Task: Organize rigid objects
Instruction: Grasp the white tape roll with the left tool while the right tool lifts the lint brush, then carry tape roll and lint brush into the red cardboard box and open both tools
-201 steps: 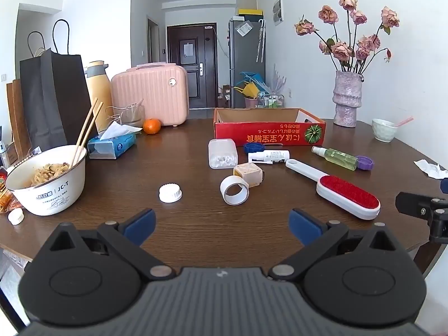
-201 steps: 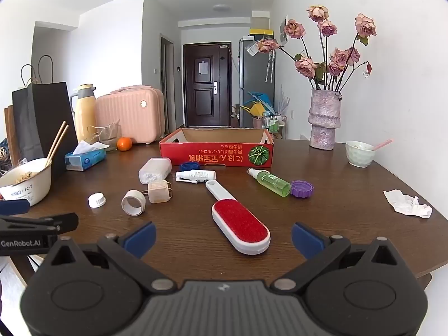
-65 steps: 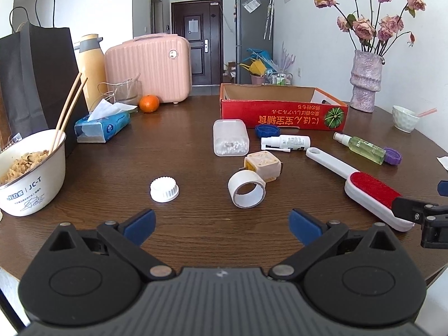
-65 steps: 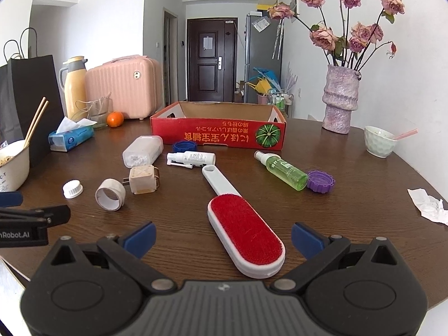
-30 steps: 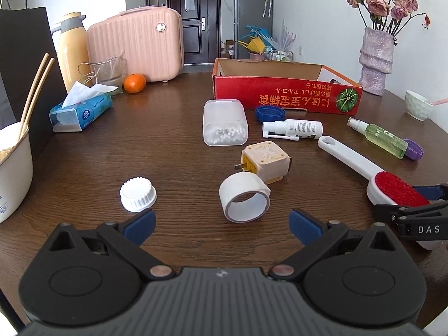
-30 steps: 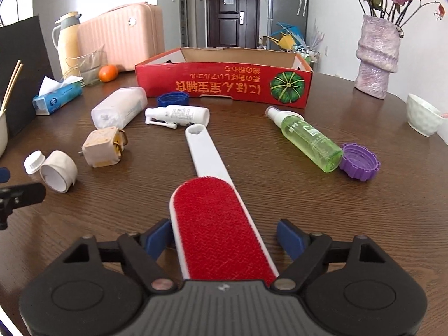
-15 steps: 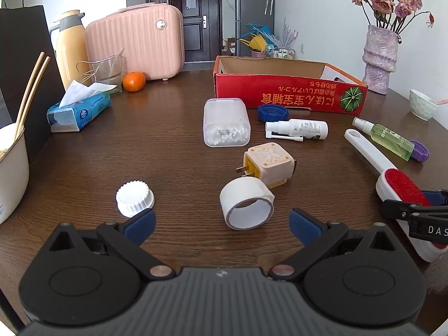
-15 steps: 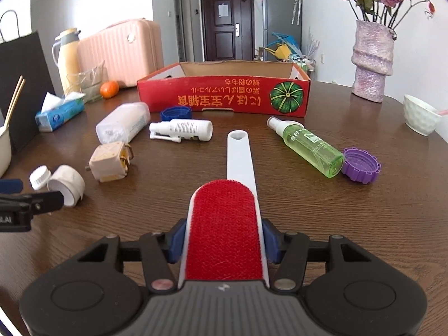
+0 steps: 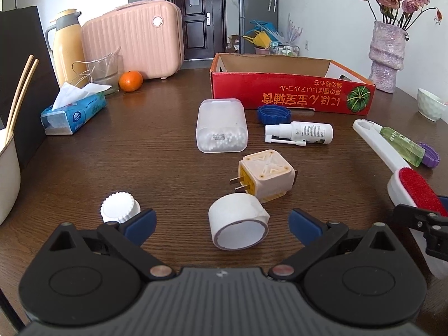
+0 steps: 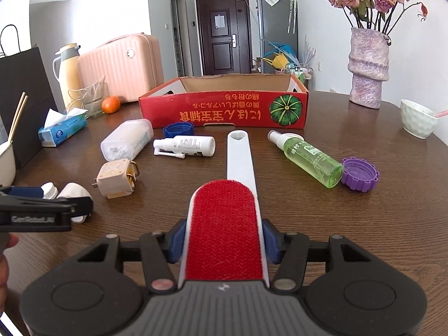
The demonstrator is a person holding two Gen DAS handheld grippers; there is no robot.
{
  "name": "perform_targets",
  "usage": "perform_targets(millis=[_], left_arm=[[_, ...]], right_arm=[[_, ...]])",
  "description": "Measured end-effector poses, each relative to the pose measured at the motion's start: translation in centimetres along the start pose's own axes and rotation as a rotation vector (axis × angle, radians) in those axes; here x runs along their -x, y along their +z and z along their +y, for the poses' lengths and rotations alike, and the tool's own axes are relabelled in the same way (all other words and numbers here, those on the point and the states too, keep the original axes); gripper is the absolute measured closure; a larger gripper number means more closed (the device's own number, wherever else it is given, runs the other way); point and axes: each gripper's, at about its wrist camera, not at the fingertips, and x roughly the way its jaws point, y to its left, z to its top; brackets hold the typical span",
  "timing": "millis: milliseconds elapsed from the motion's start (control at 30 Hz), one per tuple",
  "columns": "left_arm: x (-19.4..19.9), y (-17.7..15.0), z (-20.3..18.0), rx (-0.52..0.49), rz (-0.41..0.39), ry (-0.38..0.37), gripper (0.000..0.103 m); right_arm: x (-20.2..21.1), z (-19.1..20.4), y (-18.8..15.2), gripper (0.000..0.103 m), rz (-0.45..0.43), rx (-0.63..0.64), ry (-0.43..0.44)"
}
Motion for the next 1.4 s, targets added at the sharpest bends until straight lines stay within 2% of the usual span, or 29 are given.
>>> perform_targets(millis=[100,167,200,233,633,900,1400], left_arm=[[-0.4,0.0,-0.1,0.002,0.005,0.004,0.015],[-0.7,-0.1,-0.2,-0.003,0.015,-0.005,0.033],[-0.8,-0.1,-0.3,-0.006,0.025,-0.020,0.051],[-0.9,-0.2,-0.2,-0.004,0.033,-0.032,0.057],[1.7,0.0,0.1,-0.012,-0.051,-0.076,0.057],[2.4,0.7,-0.2,-0.020,-0.073,-0.086,0.057],[2.5,4.9,-1.7,-0.025,-0.144,-0.101,0.057]], right_arm=[[0.0,0.0,0.1,0.048,-0.004,0.001,-0.001],[0.1,0.0,0.1,0.048,-0.005,0.002,0.000],[0.1,0.0,0.1,0.048,-0.006,0.002,0.000],[0.1,0.1,0.1,0.048,-0.006,0.001,0.000],[0.7,-0.2,0.7,0.048,-0.029,-0.009,-0.008],[1.1,-0.3,1.4,0.048,-0.049,-0.009,-0.013],[0.9,-0.8,4.9,0.048,-0.099,-0.001,-0.018]])
